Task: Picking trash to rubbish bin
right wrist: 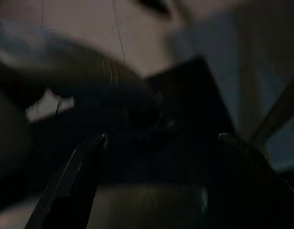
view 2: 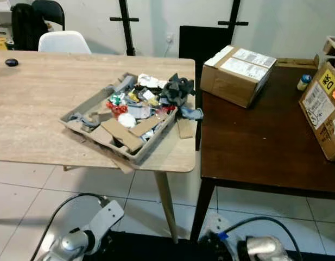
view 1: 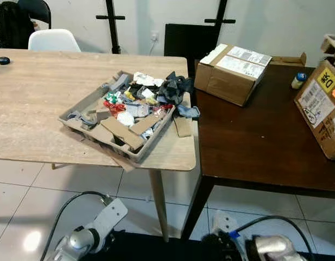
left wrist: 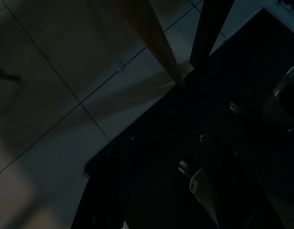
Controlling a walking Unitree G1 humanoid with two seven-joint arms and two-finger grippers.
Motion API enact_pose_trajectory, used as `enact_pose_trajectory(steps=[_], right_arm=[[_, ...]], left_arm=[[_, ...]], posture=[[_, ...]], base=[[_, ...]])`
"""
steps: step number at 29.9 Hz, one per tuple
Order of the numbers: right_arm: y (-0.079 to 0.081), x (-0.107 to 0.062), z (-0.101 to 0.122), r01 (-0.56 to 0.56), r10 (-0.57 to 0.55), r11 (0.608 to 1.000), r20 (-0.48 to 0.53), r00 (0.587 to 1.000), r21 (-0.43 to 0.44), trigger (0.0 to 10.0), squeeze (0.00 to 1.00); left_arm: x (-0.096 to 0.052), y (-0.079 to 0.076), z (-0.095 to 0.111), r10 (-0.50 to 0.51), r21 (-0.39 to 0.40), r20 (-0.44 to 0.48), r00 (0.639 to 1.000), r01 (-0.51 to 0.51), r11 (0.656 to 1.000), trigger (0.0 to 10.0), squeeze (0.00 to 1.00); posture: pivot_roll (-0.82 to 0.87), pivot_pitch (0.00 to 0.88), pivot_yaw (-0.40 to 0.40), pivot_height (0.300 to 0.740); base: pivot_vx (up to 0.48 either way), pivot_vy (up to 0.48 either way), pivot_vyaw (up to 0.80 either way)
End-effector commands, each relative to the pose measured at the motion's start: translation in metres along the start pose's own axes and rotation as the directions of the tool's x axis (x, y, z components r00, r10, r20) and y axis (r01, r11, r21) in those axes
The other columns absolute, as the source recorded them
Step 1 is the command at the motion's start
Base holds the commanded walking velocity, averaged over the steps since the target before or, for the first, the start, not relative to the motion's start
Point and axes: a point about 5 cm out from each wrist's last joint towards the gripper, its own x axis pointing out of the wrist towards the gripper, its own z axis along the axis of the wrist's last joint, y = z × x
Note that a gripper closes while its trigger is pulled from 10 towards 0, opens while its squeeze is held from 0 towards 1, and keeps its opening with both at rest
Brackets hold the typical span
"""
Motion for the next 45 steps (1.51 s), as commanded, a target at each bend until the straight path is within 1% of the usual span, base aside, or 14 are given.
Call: enact_pose_trajectory(steps=[1, 7, 10, 11, 15, 18, 19, 22, 25, 27, 29, 39, 43, 45], right_arm=[[0.002, 0.004, 0.019, -0.023, 0.024, 1.0, 0.083, 0.996, -0.019, 10.0, 0.0], [0.024, 0.009, 0.074, -0.169, 0.179, 0.984, 0.258, 0.949, -0.062, 10.0, 0.0], [0.026, 0.009, 0.08, -0.184, 0.197, 0.98, 0.27, 0.943, -0.073, 10.0, 0.0], [0.03, 0.005, 0.102, -0.212, 0.236, 0.971, 0.348, 0.907, -0.108, 10.0, 0.0], [0.03, -0.002, 0.127, -0.223, 0.251, 0.968, 0.459, 0.852, -0.115, 10.0, 0.0], [0.027, -0.019, 0.16, -0.236, 0.259, 0.964, 0.61, 0.749, -0.119, 10.0, 0.0], [0.027, -0.019, 0.16, -0.236, 0.259, 0.964, 0.61, 0.749, -0.119, 10.0, 0.0], [0.014, -0.038, 0.187, -0.163, 0.177, 0.982, 0.74, 0.649, -0.092, 10.0, 0.0], [-0.021, -0.043, 0.199, 0.077, -0.092, 0.995, 0.781, 0.618, 0.056, 10.0, 0.0], [-0.032, -0.042, 0.198, 0.158, -0.181, 0.982, 0.762, 0.621, 0.104, 10.0, 0.0], [-0.059, -0.041, 0.19, 0.319, -0.399, 0.914, 0.687, 0.607, 0.25, 10.0, 0.0], [-0.087, -0.04, 0.188, 0.443, -0.58, 0.811, 0.624, 0.523, 0.382, 10.0, 0.0], [-0.09, -0.035, 0.188, 0.456, -0.598, 0.798, 0.616, 0.513, 0.394, 10.0, 0.0], [-0.091, -0.032, 0.187, 0.461, -0.602, 0.794, 0.611, 0.514, 0.395, 10.0, 0.0]], left_arm=[[-0.002, -0.001, -0.005, -0.002, -0.008, -0.017, 1.0, 0.002, 1.0, 10.0, 0.0], [-0.002, -0.001, -0.005, 0.001, -0.009, -0.015, 1.0, -0.001, 1.0, 10.0, 0.0], [-0.002, -0.001, -0.005, 0.001, -0.008, -0.014, 1.0, -0.001, 1.0, 10.0, 0.0], [-0.002, 0.0, -0.005, 0.0, -0.005, -0.013, 1.0, 0.0, 1.0, 10.0, 0.0], [-0.003, 0.0, -0.004, -0.002, -0.002, -0.012, 1.0, 0.002, 1.0, 10.0, 0.0], [-0.003, 0.001, -0.003, -0.001, 0.002, -0.008, 1.0, 0.001, 1.0, 10.0, 0.0], [-0.003, 0.001, -0.003, -0.001, 0.002, -0.008, 1.0, 0.001, 1.0, 10.0, 0.0], [-0.003, 0.005, 0.001, 0.024, 0.002, 0.023, 0.999, -0.024, 1.0, 10.0, 0.0], [-0.004, 0.015, 0.018, 0.1, -0.06, 0.134, 0.986, -0.093, 0.994, 10.0, 0.0], [-0.004, 0.016, 0.022, 0.1, -0.071, 0.161, 0.982, -0.09, 0.993, 10.0, 0.0], [-0.004, 0.01, 0.038, 0.005, -0.057, 0.246, 0.969, 0.01, 0.998, 10.0, 0.0], [-0.019, -0.005, 0.107, -0.321, 0.044, 0.421, 0.848, 0.335, 0.941, 10.0, 0.0], [-0.028, -0.001, 0.135, -0.34, 0.079, 0.494, 0.8, 0.348, 0.934, 10.0, 0.0], [-0.036, 0.008, 0.163, -0.307, 0.102, 0.579, 0.756, 0.306, 0.946, 10.0, 0.0]], posture=[[0.1, 0.082, -0.008, 0.74], [0.1, 0.077, -0.011, 0.74], [0.1, 0.077, -0.011, 0.74], [0.1, 0.078, -0.008, 0.74], [0.1, 0.077, -0.007, 0.74], [0.1, 0.077, -0.009, 0.74], [0.1, 0.077, -0.009, 0.74], [0.1, 0.078, -0.009, 0.74], [0.09, 0.081, -0.012, 0.74], [0.09, 0.083, -0.013, 0.74], [0.1, 0.086, -0.016, 0.74], [0.11, 0.093, -0.022, 0.74], [0.11, 0.095, -0.021, 0.74], [0.11, 0.096, -0.02, 0.74]], base=[[0.0, 0.0, 0.0], [0.0, 0.0, 0.0], [0.0, 0.0, 0.0], [0.0, 0.0, 0.0], [0.0, 0.0, 0.0], [0.0, 0.0, 0.0], [0.0, 0.0, 0.0], [0.0, 0.0, 0.0], [0.0, 0.0, 0.0], [0.0, 0.0, 0.0], [0.0, 0.0, 0.0], [0.0, 0.0, 0.0], [0.0, 0.0, 0.0], [0.0, 0.0, 0.0]])
